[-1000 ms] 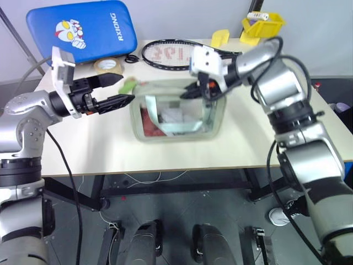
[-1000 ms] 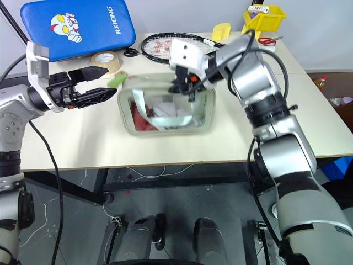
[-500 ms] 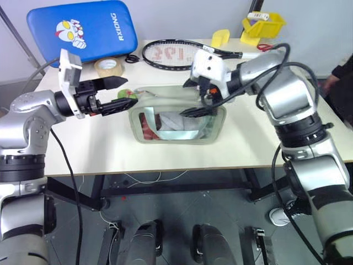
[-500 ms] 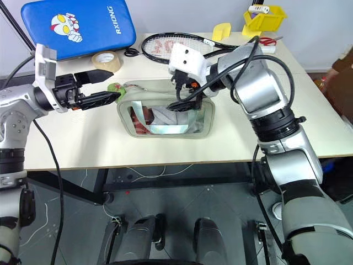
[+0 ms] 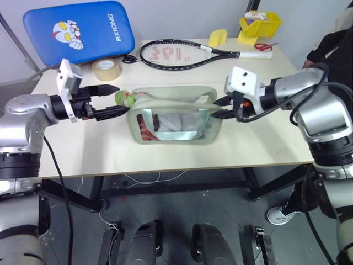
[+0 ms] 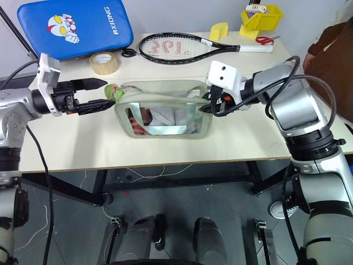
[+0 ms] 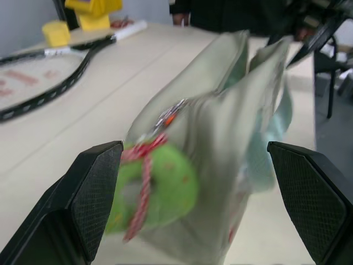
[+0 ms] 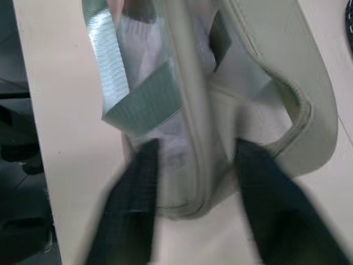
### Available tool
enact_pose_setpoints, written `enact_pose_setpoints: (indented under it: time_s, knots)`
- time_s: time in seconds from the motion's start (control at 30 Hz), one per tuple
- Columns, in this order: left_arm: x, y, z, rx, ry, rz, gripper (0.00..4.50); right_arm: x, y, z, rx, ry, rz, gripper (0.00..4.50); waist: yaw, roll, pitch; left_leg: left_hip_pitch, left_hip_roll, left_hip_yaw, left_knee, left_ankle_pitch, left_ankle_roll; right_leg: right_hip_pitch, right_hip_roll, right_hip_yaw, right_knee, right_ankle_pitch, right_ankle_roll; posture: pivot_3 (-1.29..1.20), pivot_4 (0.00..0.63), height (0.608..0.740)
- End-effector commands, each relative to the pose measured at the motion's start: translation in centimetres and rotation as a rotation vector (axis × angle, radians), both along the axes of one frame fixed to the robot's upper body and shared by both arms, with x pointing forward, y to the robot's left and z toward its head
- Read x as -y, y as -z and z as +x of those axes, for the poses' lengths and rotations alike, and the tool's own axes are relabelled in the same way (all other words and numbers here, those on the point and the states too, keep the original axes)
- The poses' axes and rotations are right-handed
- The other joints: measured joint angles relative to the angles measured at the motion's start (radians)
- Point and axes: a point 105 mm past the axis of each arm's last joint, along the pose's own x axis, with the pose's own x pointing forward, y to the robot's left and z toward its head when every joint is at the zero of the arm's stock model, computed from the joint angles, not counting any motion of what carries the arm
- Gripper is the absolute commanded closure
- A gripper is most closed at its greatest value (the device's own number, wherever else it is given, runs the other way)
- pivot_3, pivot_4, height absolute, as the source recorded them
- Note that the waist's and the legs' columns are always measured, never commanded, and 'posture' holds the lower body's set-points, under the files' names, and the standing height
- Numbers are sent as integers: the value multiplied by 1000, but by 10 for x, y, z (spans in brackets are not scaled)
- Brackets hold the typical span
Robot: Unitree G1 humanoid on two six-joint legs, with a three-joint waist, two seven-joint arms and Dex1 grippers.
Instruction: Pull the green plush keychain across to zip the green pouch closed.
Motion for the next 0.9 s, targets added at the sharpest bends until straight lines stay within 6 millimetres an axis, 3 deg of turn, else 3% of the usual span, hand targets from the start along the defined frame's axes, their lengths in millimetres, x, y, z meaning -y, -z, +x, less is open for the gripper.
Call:
enact_pose_setpoints:
  time_s: [0.03, 0.3, 0.5, 0.8, 0.9]
  knots:
    - [-8, 3, 5, 15, -37, 29, 0, -3, -18, -2, 65, -1, 42, 4449, 1, 0, 0, 0, 0, 0, 0, 0, 0, 0, 0, 0, 0, 0, 0, 0, 150, 740]
    - [-34, -7, 25, 10, -156, -101, 0, -4, -17, -4, 70, -7, 43, 4449, 2, 0, 0, 0, 0, 0, 1, 0, 0, 0, 0, 0, 0, 0, 0, 0, 150, 740]
    - [-39, -1, 41, 0, -210, -123, 0, -5, -18, -5, 78, -9, 49, 4449, 3, 0, 0, 0, 0, 0, 1, 0, 0, 0, 0, 0, 0, 0, 0, 0, 150, 740]
    - [-18, 7, 59, -24, -177, -140, 0, -6, -21, -5, 84, -3, 63, 4449, 3, -1, 0, -1, 0, 0, 2, 0, 0, 0, 0, -1, 0, 0, 0, 0, 150, 740]
    - [-13, 10, 61, -31, -160, -127, 1402, -5, -23, -5, 86, 4, 69, 4500, 2, -1, 0, -1, 0, 0, 2, 0, 0, 0, 0, -1, 0, 0, 0, 0, 150, 740]
